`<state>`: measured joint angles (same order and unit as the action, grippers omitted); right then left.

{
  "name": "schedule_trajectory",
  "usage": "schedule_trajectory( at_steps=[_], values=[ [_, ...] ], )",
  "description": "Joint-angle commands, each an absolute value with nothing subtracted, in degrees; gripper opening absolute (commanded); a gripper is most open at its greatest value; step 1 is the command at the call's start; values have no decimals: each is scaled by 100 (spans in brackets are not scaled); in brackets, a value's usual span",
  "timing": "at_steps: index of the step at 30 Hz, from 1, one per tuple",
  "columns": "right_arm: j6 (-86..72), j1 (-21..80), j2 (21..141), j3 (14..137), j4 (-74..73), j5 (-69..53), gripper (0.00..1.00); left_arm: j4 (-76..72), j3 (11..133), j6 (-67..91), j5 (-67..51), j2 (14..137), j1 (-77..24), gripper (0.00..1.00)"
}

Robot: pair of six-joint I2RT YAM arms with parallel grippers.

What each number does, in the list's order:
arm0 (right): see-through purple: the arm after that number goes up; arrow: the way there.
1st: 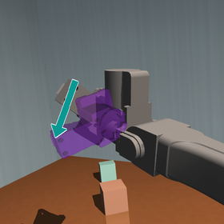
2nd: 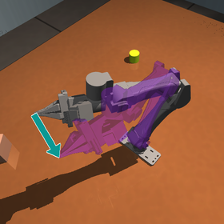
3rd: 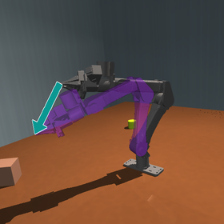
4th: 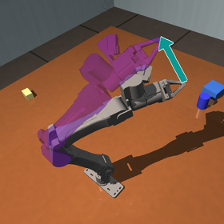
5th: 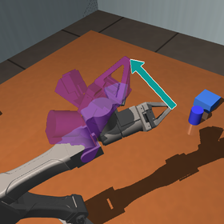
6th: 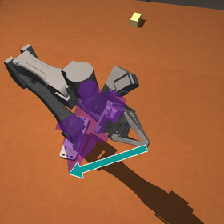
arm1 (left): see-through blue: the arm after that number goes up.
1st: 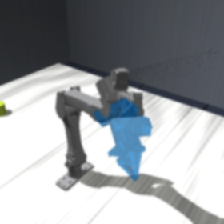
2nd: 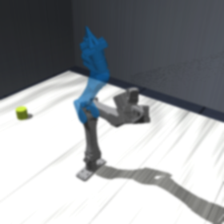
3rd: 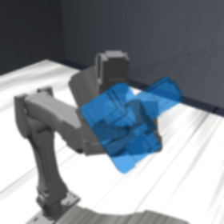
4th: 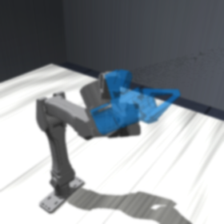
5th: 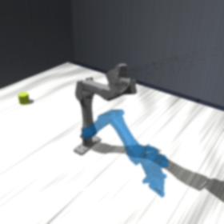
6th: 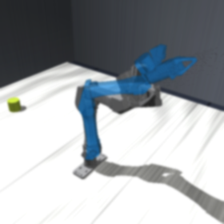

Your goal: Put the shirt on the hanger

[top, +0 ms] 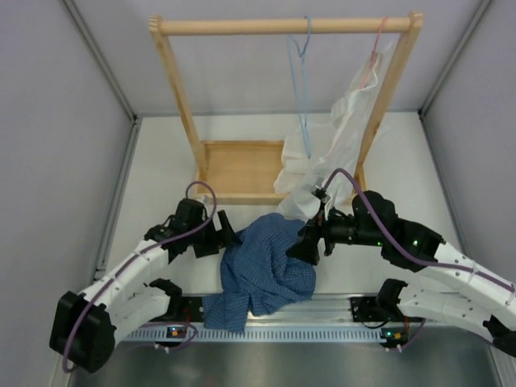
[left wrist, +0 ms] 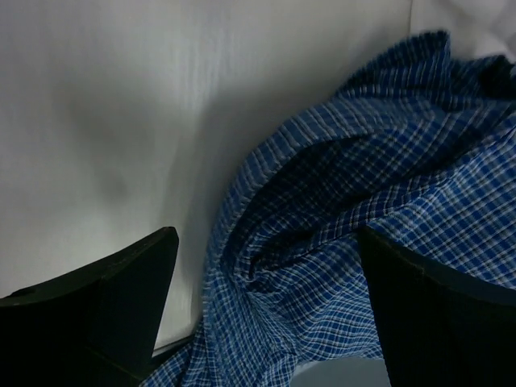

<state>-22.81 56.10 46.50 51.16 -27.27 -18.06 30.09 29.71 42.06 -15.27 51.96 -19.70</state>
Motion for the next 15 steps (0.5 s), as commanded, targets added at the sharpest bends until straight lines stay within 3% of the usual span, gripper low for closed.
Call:
schedule_trajectory(
  at_steps=[1, 3, 5, 8, 9, 12, 15],
  values=[
    [-2127, 5713, 4307, 5107, -2584, -1661, 78, 1820, 2918, 4711, -1478, 5650, -3020, 94],
    [-2144, 5704, 4184, 4966, -2602, -1652, 78, 1767, 2901, 4720, -1153, 5914, -3216, 89],
    [-2144, 5704, 4000, 4852, -2628, -1652, 78, 1531, 2743, 4720, -1178, 6090, -3243, 70],
    [-2110, 5704, 3797, 4799, -2707, -1574, 78, 1494, 2742, 4711, -1108, 5933, -3243, 29],
    [-2092, 5704, 3753, 4799, -2751, -1538, 78, 1485, 2794, 4650, -1116, 5846, -3243, 20],
    [-2030, 5704, 3726, 4799, -2777, -1477, 79, 1520, 3145, 4413, -1239, 5310, -3243, 2],
    [-1986, 5704, 3753, 4808, -2847, -1284, 79, 1756, 3742, 4185, -1283, 4844, -3252, 0]
  ],
)
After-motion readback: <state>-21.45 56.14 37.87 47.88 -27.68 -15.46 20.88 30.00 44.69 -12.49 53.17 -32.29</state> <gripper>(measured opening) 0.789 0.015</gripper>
